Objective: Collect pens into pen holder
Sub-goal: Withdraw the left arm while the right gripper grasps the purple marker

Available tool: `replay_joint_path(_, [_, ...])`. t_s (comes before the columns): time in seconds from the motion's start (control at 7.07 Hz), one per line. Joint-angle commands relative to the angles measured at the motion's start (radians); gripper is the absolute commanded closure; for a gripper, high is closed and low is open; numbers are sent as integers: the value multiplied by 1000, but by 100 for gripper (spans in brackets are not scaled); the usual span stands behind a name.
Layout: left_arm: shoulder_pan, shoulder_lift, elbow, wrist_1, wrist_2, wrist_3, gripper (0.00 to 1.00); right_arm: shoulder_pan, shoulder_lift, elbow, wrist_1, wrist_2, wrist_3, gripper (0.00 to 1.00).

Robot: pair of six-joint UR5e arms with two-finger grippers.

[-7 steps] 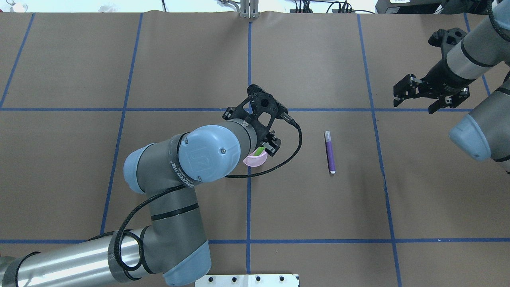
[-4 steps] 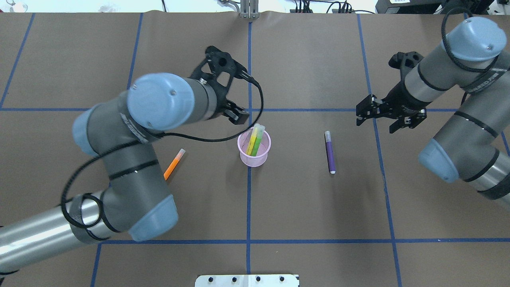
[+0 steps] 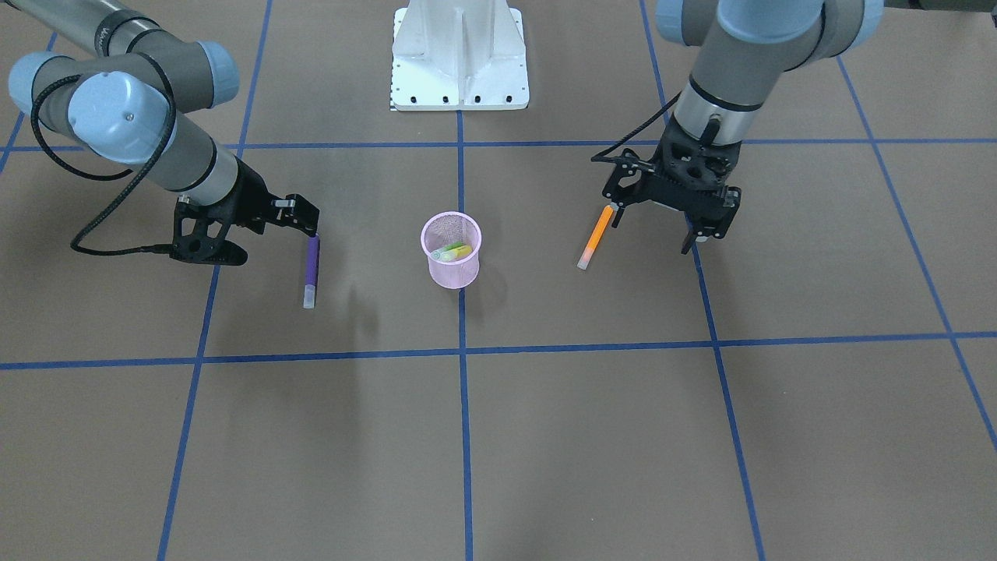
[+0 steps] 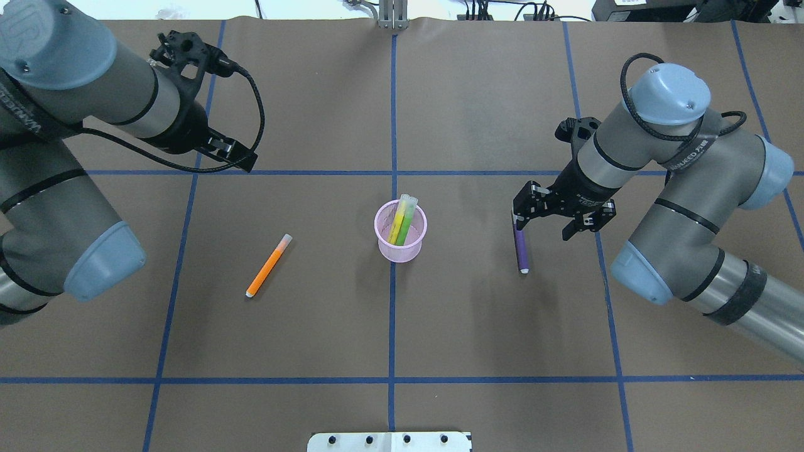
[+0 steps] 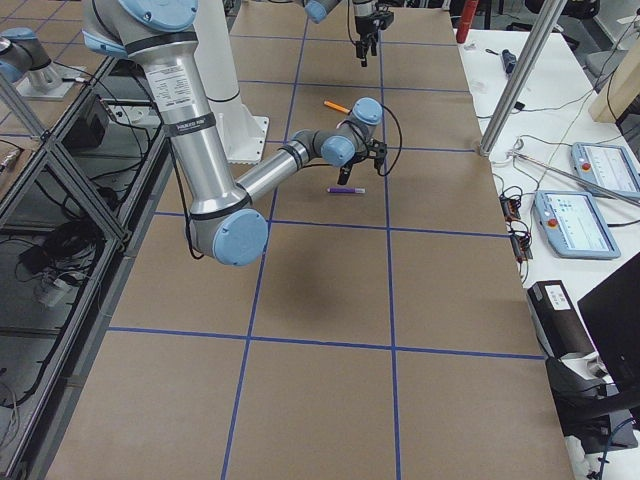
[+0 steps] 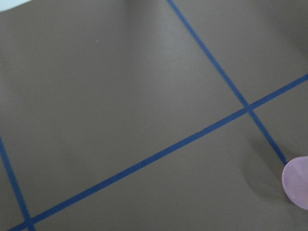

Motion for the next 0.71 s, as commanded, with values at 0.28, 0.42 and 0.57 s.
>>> replay_joint_path(0.28, [-6,33,-24,12,-9,-13,1,-12,20,-97,-1,67,-134,7])
replay_joint_path(0.42, [-6,32,-27,12,-5,-15,1,-21,30,-132,0,44,-136,7])
replay_joint_path(0.57, [-6,32,-30,12,-5,-15,1,-22,72,-190,2,38,-151,6])
